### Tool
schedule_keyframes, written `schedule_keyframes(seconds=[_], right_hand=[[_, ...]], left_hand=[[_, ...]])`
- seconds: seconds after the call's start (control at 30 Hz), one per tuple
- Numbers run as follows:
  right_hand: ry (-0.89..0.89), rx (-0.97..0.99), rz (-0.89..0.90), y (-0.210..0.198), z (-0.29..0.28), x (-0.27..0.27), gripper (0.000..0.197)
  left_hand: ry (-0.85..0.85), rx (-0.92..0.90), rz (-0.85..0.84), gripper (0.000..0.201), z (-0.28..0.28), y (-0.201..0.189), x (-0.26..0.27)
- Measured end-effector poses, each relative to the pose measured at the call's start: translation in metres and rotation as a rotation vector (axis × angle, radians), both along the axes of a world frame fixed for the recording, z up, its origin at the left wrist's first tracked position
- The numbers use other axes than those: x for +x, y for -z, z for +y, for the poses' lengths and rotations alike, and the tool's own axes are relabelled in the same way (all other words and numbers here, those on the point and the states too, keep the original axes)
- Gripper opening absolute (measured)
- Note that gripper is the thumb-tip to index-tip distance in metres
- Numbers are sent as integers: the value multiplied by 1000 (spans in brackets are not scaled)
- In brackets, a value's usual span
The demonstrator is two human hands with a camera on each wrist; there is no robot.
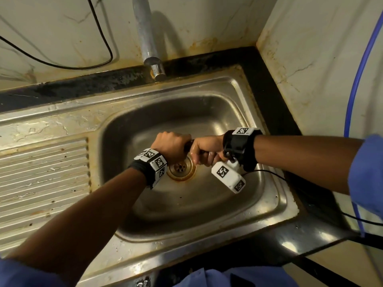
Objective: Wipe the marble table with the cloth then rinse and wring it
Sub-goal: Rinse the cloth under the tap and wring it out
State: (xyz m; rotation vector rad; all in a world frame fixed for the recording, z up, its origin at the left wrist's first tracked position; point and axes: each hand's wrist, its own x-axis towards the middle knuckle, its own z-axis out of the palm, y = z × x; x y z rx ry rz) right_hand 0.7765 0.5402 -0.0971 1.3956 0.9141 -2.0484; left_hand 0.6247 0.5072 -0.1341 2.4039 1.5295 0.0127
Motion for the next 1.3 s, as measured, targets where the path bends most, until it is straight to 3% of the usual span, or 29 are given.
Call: schedule_keyframes(seconds=[0.07,0.17,0.23,0.33,0.4,0.53,0.6,0.7,0.77,0.97,1.13,1.3], right_hand=[[23,-90,73,-3,4,4,31],[-4,-31,49,-4,7,8,29],[-193,286,-65,-7,5,5,20],[-646,1053,-230,-8,4,-2,20],[-765,1408,-270,-6,4,-2,20],[-930,1694,-222,1,6,1,34],[-1001,1729,-152,2,7,3,33],[-1060,1779,-49,0,5,5,29],[-1048,1800,7,-2,1,4,30],[-999,1810,37,-9,4,0,23],[-1154,1735,-55,-18,-2,-4,17],[-1185,1698,-90,-17,-7,-15,15]], left_hand=[[9,33,-43,17,2,-3,1],[-4,30,-26,18,4,-5,5],[-76,-11,-19,19,1,-6,8],[-230,-79,-93,31,-9,-5,8],[-289,-235,-216,40,-13,-7,9],[-522,-835,-716,46,-13,-23,4],[-437,-921,-793,47,-13,-25,-7],[-287,-806,-514,45,-9,-24,-21],[-336,-790,-455,48,-7,-22,-23],[-525,-1099,-900,19,-17,-21,-14],[-480,-1179,-886,29,-17,-15,-7],[-537,-1037,-725,19,-16,-6,-2]])
